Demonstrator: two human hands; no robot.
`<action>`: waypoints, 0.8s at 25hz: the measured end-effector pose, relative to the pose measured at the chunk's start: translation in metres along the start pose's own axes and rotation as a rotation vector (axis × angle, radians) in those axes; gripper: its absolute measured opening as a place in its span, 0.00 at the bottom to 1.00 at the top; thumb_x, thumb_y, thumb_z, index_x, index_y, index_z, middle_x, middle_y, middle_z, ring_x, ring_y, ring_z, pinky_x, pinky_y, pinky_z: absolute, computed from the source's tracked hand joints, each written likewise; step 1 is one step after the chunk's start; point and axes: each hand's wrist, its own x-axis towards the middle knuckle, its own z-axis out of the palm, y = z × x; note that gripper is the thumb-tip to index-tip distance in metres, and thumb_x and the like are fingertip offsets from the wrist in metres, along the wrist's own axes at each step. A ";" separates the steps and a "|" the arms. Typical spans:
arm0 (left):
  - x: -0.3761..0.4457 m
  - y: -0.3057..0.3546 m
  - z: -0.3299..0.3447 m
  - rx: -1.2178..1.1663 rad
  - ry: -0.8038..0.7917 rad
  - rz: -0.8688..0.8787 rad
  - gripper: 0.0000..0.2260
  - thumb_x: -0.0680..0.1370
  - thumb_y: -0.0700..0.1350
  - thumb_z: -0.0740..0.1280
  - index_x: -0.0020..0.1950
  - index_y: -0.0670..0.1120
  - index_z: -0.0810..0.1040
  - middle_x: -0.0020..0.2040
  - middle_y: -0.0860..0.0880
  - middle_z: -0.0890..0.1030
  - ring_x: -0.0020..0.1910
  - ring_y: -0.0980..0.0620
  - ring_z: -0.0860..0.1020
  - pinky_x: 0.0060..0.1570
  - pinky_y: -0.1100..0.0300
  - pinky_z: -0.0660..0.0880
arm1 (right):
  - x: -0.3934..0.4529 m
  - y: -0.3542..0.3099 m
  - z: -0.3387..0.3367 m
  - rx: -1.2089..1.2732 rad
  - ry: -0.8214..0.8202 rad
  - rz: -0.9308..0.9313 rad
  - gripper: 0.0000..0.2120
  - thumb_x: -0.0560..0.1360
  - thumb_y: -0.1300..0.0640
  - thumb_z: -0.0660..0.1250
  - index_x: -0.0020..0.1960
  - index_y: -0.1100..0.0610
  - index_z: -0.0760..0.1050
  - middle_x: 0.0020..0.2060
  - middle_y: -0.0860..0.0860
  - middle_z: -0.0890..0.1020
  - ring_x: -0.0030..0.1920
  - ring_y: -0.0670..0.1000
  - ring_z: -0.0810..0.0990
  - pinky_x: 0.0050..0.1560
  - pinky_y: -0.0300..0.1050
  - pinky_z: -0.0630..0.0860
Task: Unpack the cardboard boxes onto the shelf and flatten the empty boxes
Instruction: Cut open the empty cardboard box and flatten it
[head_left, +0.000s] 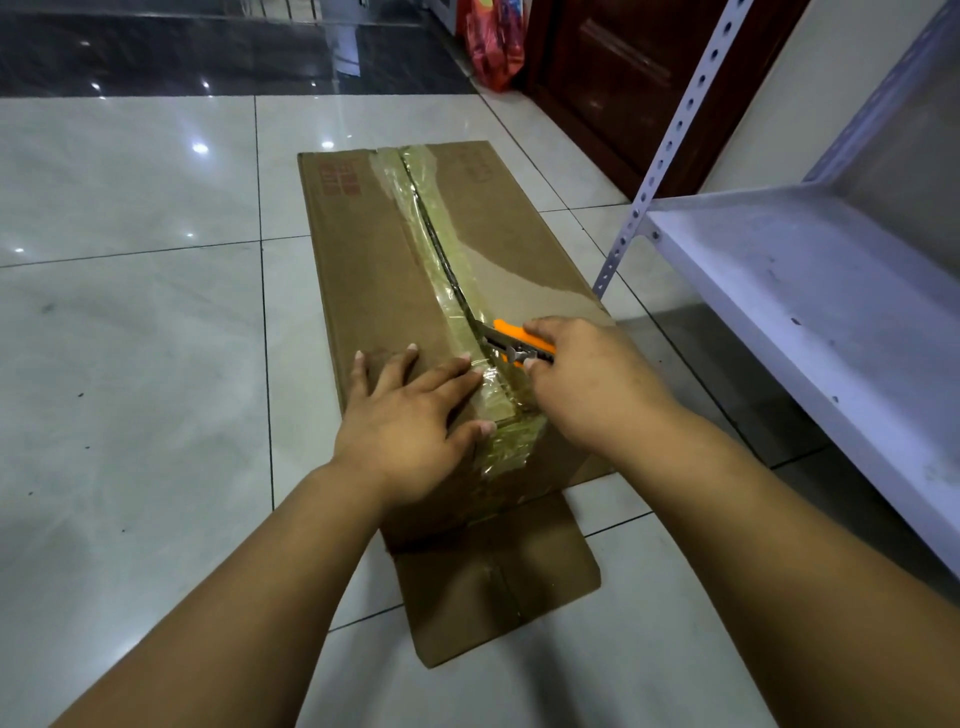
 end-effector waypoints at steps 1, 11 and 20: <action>0.000 0.001 0.000 -0.003 -0.001 0.000 0.26 0.78 0.66 0.49 0.76 0.63 0.53 0.77 0.65 0.51 0.77 0.49 0.45 0.72 0.39 0.36 | -0.001 0.000 0.001 -0.011 -0.011 -0.001 0.16 0.78 0.57 0.62 0.65 0.50 0.73 0.53 0.55 0.80 0.50 0.57 0.78 0.49 0.48 0.77; -0.002 0.003 -0.003 -0.023 -0.021 -0.006 0.26 0.79 0.64 0.50 0.76 0.62 0.53 0.77 0.64 0.50 0.77 0.49 0.44 0.71 0.37 0.36 | -0.051 0.015 -0.007 0.075 -0.045 0.019 0.16 0.80 0.54 0.61 0.67 0.48 0.72 0.55 0.53 0.80 0.51 0.54 0.78 0.52 0.50 0.78; -0.008 0.008 -0.002 -0.106 -0.036 -0.031 0.26 0.79 0.63 0.53 0.76 0.61 0.56 0.77 0.63 0.53 0.77 0.48 0.44 0.70 0.36 0.34 | -0.077 0.047 -0.015 0.269 -0.010 0.012 0.17 0.79 0.54 0.64 0.66 0.44 0.73 0.47 0.42 0.77 0.46 0.45 0.76 0.45 0.41 0.72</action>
